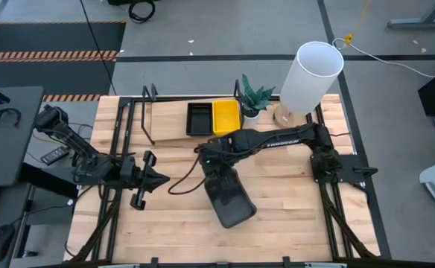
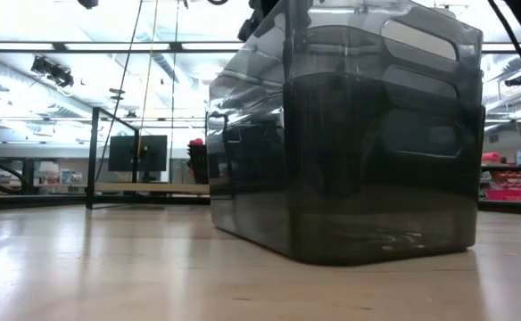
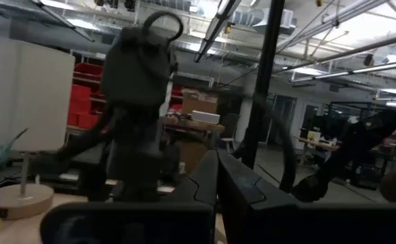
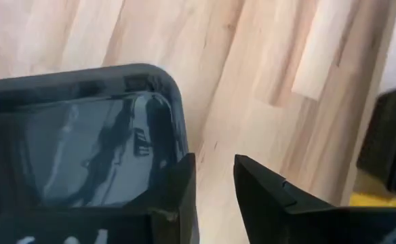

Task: Stack baskets on shelf by color
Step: Put the stacked black bins on the shelf

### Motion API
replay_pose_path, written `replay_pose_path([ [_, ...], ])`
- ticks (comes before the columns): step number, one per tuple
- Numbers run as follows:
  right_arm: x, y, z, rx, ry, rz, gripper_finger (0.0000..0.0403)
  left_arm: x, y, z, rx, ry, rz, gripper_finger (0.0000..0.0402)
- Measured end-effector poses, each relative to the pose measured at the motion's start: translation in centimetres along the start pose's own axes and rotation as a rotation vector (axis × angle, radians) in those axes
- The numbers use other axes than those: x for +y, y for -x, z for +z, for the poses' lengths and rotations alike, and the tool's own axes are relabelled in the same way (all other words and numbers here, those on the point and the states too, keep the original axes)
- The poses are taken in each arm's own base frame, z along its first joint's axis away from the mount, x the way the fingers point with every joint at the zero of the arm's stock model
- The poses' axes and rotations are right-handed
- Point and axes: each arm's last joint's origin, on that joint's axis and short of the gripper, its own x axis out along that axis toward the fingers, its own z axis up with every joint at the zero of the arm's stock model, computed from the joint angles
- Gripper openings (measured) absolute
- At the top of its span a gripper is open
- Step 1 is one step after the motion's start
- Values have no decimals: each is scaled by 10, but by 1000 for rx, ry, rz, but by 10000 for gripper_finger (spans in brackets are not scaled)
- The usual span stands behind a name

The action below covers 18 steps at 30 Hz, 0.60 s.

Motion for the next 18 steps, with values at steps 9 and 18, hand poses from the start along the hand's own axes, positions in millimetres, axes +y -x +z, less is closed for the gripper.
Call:
replay_pose_path([
  [9, 55, 4, 3, -17, 2, 204, 119, 3, 0, -4, 31, 25, 114, 19],
  [18, 96, -17, -2, 29, 101, 45, 119, 5, 0, -6, 41, 61, 165, 10],
])
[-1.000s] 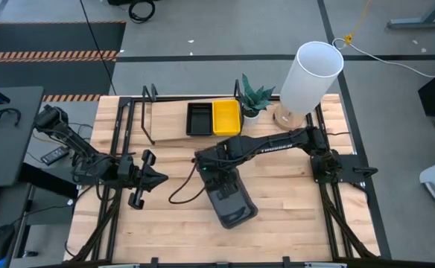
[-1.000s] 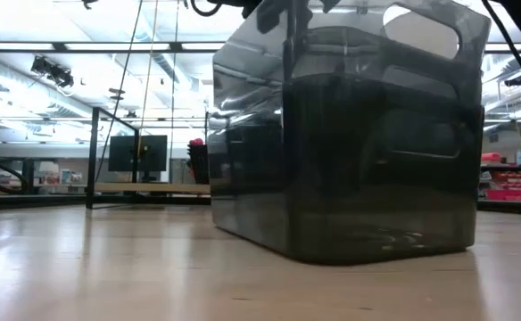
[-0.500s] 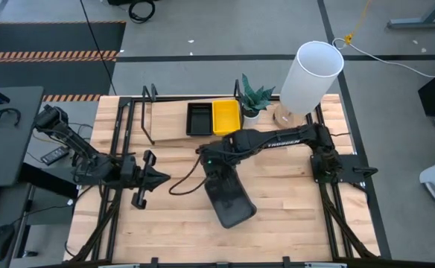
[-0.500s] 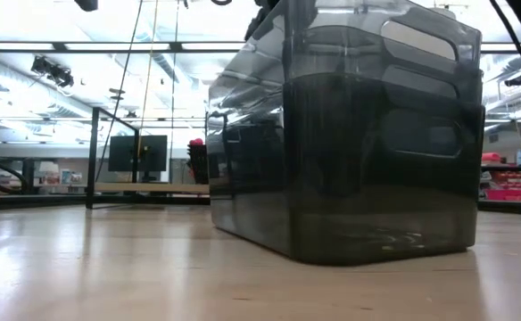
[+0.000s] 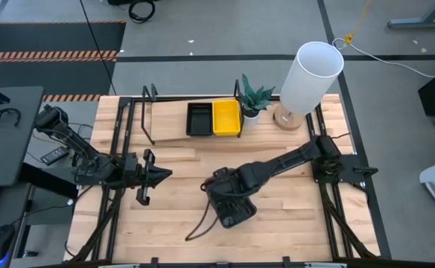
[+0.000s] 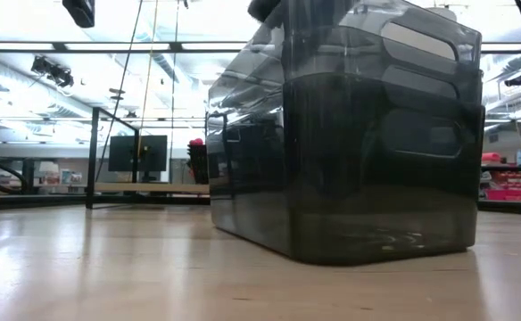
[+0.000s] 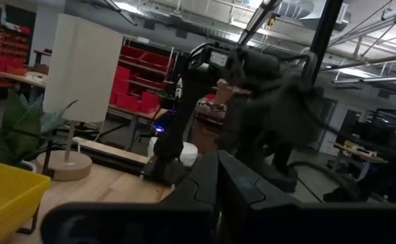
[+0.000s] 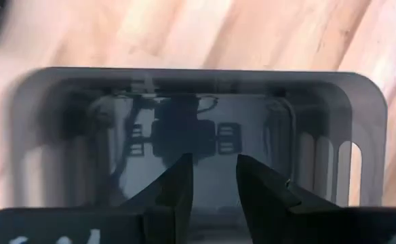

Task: Stack baskets on shelf by color
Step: Put the stacked black bins on the shelf

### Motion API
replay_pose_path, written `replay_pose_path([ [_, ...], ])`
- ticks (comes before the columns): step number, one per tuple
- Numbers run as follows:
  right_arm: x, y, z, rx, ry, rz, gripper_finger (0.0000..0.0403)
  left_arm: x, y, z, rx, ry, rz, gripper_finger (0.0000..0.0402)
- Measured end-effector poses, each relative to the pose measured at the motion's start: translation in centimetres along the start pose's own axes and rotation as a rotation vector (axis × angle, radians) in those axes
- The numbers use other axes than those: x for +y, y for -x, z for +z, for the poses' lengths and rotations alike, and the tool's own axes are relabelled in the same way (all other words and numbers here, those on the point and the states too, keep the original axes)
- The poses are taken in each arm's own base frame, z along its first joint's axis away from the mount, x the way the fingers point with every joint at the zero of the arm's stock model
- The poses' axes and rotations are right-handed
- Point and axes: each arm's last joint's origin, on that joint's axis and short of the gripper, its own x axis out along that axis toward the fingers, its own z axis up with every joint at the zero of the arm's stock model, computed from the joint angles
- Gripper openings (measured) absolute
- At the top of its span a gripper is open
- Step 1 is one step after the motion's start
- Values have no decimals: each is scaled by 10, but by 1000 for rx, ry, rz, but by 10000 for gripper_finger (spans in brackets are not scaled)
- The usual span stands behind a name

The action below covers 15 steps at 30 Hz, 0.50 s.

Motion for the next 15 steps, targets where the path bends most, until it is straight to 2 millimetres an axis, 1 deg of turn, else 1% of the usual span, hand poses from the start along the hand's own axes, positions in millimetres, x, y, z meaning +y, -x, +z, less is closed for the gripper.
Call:
replay_pose_path([
  [4, -16, -25, -7, -7, -43, -16, 119, 0, 0, 0, 0, 14, 0, 17],
  [7, -28, -41, -16, 13, -63, -75, 119, 0, 0, 0, 1, 26, 0, 22],
  [12, -52, -59, -20, -46, -37, -192, 119, 0, 0, 0, 1, 26, 0, 20],
  [15, -76, -62, -15, -145, -2, -342, 118, 0, 0, 0, 2, 25, 0, 15],
])
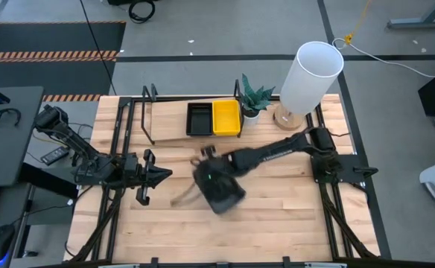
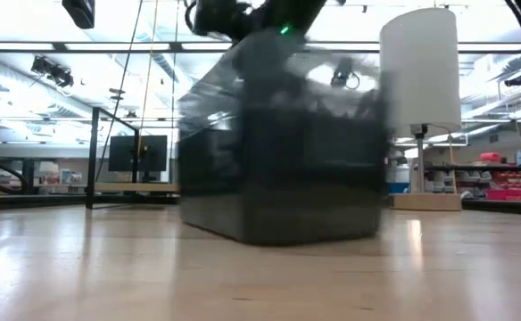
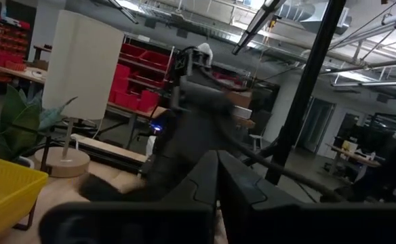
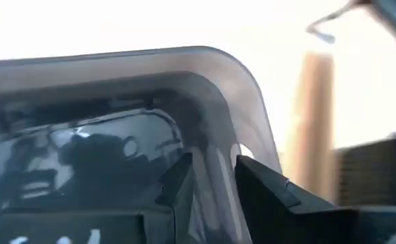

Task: Stack baskets on shelf by color
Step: Put the stacked black bins on the shelf

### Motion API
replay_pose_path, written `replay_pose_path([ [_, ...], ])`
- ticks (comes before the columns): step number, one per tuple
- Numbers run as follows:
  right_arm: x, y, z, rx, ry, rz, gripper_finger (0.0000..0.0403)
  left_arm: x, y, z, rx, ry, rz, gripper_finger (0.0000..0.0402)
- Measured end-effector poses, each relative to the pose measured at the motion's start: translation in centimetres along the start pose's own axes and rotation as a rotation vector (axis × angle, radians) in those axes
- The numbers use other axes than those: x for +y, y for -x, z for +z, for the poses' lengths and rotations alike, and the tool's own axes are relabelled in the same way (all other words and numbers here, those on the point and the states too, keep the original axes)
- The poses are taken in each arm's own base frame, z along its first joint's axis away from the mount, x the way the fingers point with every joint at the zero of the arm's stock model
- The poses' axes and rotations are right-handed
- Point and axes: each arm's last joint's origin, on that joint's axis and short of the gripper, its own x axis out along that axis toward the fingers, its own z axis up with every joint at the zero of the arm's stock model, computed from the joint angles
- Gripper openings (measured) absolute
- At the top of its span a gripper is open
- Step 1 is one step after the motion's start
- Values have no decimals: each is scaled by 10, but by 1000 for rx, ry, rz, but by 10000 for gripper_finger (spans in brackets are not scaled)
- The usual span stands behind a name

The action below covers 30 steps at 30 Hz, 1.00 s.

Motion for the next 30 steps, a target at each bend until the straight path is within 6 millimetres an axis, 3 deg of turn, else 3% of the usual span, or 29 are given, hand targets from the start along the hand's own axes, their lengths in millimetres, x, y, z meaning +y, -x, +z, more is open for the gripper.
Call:
replay_pose_path([
  [3, -30, -9, -1, -67, -57, -111, 118, 0, 0, 0, 1, -1, 0, 12],
  [6, -50, -10, -2, -115, -126, -99, 118, -1, 1, 0, 5, 1, -9, 15],
  [9, -55, 3, 3, -87, -139, -77, 118, -4, 3, -1, 13, 4, -26, 18],
  [12, -56, 31, 10, -62, -146, -65, 118, -6, 5, -3, 31, -6, -40, 19],
  [17, -43, 78, 11, -6, -154, -16, 118, -6, 6, -20, 158, -94, -84, 12],
  [22, -26, 123, -2, 9, -187, 23, 118, -8, 3, -35, 221, -129, -102, 13],
  [30, 2, 148, -51, -143, -284, 40, 118, -3, -20, -53, 209, -77, 7, 22],
])
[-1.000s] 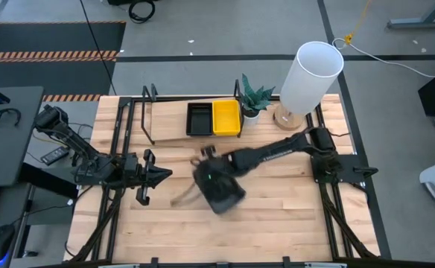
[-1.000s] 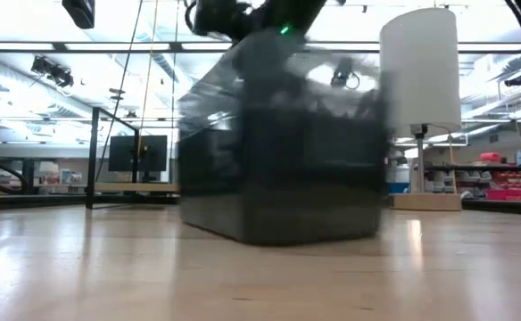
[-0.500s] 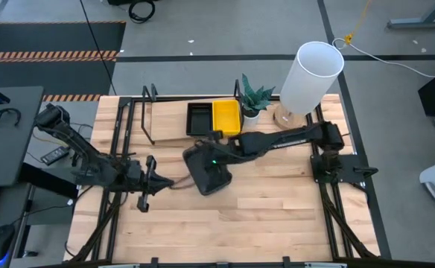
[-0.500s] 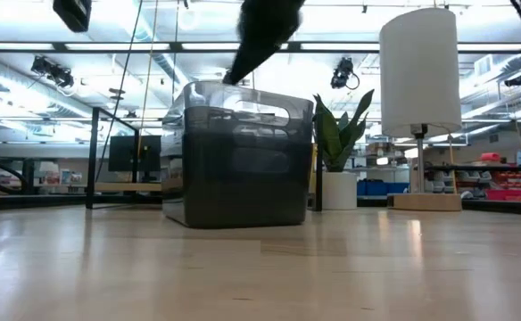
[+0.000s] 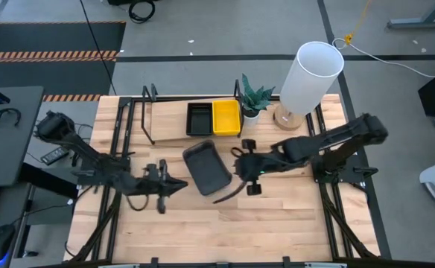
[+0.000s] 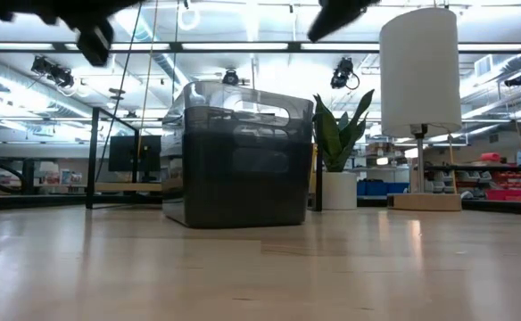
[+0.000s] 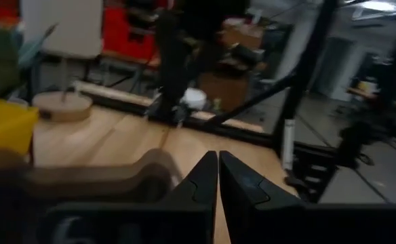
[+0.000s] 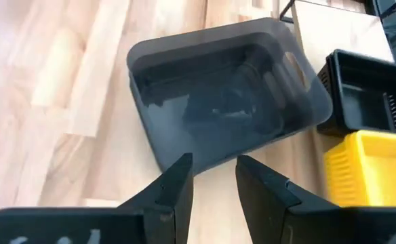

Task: Stack baskets on shelf by color
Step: Put the stacked black bins on the shelf

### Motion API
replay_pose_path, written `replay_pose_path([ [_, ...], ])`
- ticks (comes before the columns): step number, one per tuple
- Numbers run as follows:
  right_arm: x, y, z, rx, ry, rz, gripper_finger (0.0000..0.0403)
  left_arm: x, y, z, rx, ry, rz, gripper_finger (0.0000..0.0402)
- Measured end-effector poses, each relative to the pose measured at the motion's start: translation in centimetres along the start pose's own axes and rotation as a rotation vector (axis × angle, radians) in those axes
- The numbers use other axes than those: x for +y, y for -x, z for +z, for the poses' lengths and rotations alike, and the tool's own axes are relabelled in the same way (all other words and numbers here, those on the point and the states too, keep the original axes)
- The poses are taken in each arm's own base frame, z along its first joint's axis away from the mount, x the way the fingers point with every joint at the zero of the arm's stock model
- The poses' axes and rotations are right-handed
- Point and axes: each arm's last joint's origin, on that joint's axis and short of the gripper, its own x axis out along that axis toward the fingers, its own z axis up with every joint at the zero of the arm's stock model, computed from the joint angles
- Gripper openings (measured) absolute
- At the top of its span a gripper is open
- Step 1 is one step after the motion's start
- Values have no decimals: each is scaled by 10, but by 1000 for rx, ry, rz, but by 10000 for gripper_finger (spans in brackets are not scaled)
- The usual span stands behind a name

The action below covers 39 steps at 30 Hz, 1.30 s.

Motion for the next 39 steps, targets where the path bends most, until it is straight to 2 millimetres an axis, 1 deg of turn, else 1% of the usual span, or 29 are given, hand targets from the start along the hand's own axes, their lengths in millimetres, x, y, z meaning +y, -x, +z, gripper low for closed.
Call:
replay_pose_path([
  [4, 7, 6, -32, -103, -56, 23, 118, -2, -25, -4, 47, 22, 35, 14],
  [7, 11, 12, -55, -178, -73, 41, 118, -9, -45, -5, 90, -2, 55, 16],
  [9, 11, 16, -70, -228, -81, 46, 118, -17, -58, -1, 115, -21, 71, 25],
  [14, 7, 31, -105, -369, -128, 49, 118, -37, -87, 7, 207, -78, 113, 72],
  [18, 2, 39, -130, -488, -169, 35, 118, -46, -110, 22, 280, -84, 174, 123],
  [22, -1, 41, -151, -580, -208, 3, 118, -44, -133, 35, 369, -53, 251, 170],
  [27, 0, 36, -171, -697, -205, 24, 118, -37, -155, 45, 487, 38, 265, 207],
  [32, 3, 24, -194, -762, -188, 37, 118, -24, -170, 40, 566, 145, 267, 219],
  [36, 3, 18, -209, -810, -180, 36, 118, -15, -176, 32, 635, 168, 299, 219],
  [39, 4, 15, -221, -840, -169, 56, 118, -16, -179, 31, 655, 157, 314, 220],
])
